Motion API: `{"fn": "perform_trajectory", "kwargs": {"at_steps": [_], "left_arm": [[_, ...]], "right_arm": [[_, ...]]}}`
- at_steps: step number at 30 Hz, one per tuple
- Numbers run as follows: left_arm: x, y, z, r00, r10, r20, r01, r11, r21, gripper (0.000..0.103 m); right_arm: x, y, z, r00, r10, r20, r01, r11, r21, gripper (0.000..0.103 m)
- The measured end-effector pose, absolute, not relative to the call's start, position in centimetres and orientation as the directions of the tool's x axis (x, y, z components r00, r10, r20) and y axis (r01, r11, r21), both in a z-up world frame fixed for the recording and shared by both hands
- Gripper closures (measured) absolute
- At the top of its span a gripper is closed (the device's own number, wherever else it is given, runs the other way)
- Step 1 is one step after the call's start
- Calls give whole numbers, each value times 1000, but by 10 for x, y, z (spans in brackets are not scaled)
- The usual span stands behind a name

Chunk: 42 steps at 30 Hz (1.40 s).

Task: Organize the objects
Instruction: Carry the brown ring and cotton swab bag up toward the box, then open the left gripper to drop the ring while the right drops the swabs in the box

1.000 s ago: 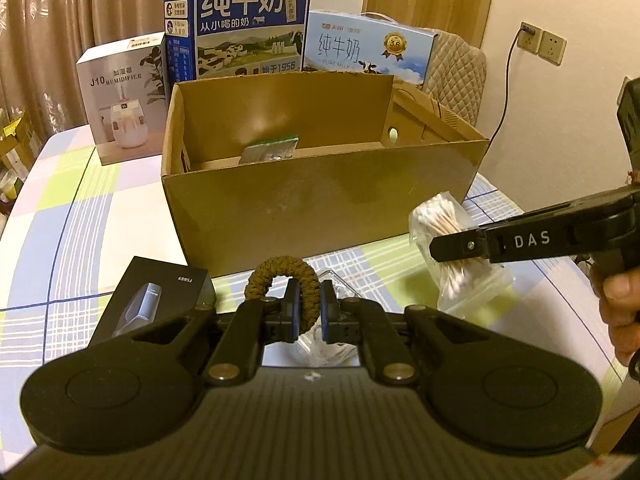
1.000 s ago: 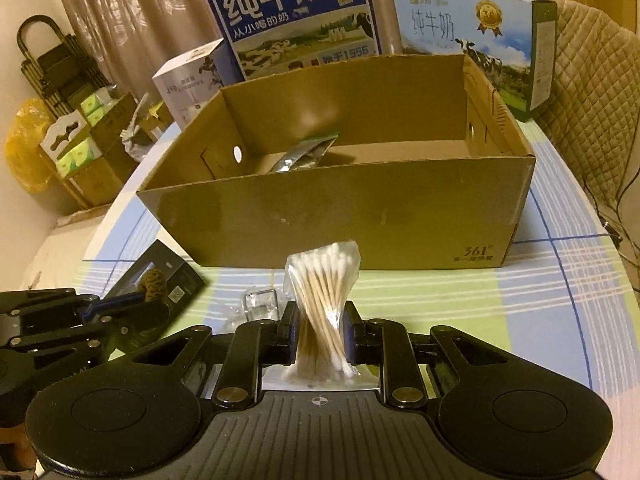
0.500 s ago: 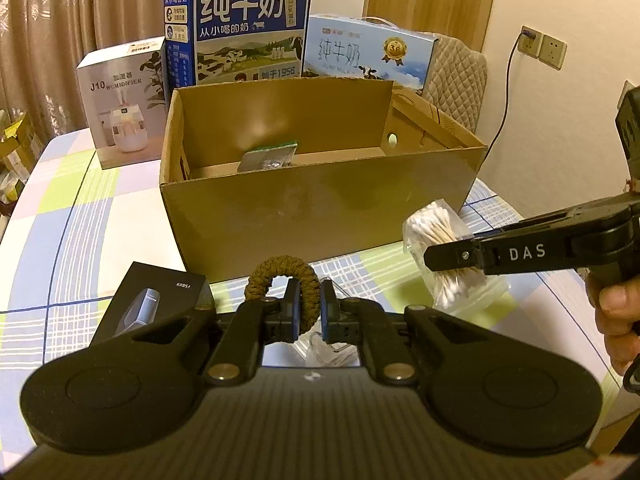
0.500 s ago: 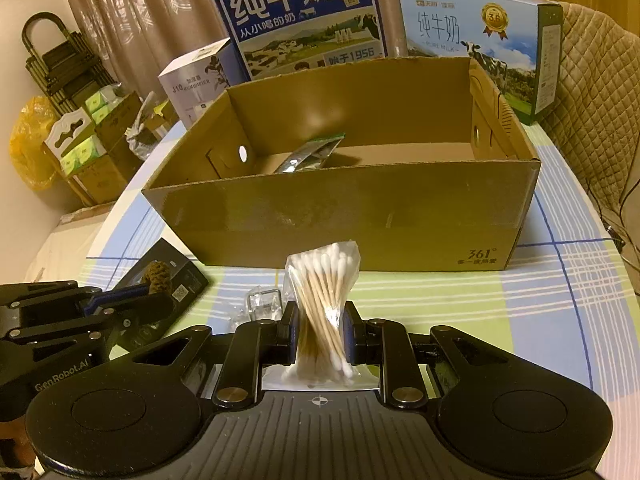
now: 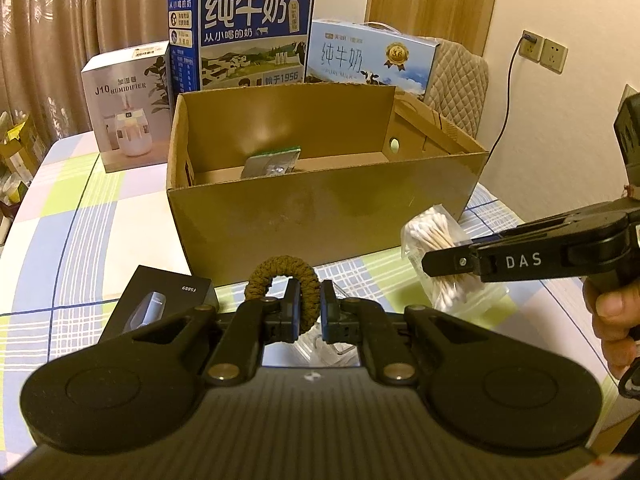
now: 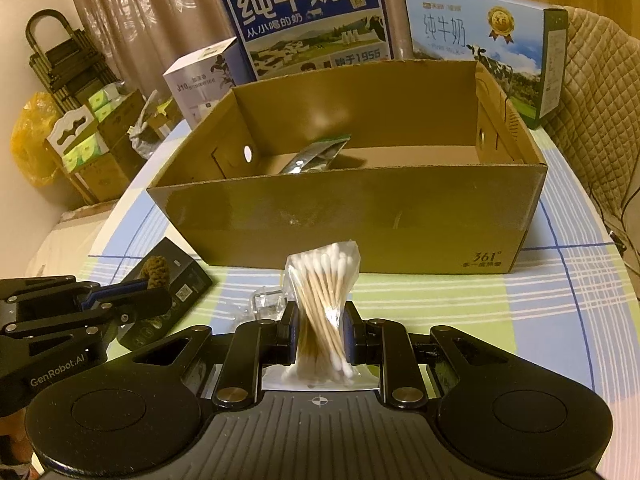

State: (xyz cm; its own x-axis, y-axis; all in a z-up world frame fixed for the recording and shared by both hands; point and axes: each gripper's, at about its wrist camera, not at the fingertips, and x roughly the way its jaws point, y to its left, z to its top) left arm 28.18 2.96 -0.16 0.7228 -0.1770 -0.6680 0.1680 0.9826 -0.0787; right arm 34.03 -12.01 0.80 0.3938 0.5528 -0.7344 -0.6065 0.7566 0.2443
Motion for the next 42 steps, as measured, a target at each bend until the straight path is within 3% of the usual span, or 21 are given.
{"fn": "perform_trajectory", "kwargs": {"at_steps": [7,18,34,36,37,38,42], "left_arm": [[282,31,9,747,-178,-641,163,983,-84,96],[297,39,61,838,-166,-520,138,986,-92,96],[377,43,66,856,-129,-501,99,991,-86,96],[385,41,62,858,-121,-499,96,992,-77,89],[390,42,59,856,-118,-504,90,993,-79,67],[393,44,56,856,-114,-504,82,993,-87,52],[397,50,45,841,-113,-529,64,992,-110,53]], "right_arm": [[335,-122,30,447,617,-648,-628,732,264,85],[356,-122,73,601,636,-484,-583,763,279,85],[425,-106,59,641,594,-485,-496,804,328,85],[428,-107,56,637,595,-489,-494,803,334,85],[429,-108,55,634,597,-491,-493,802,338,85],[429,-108,53,631,599,-493,-493,800,341,85],[430,-109,51,628,600,-495,-490,799,348,84]]}}
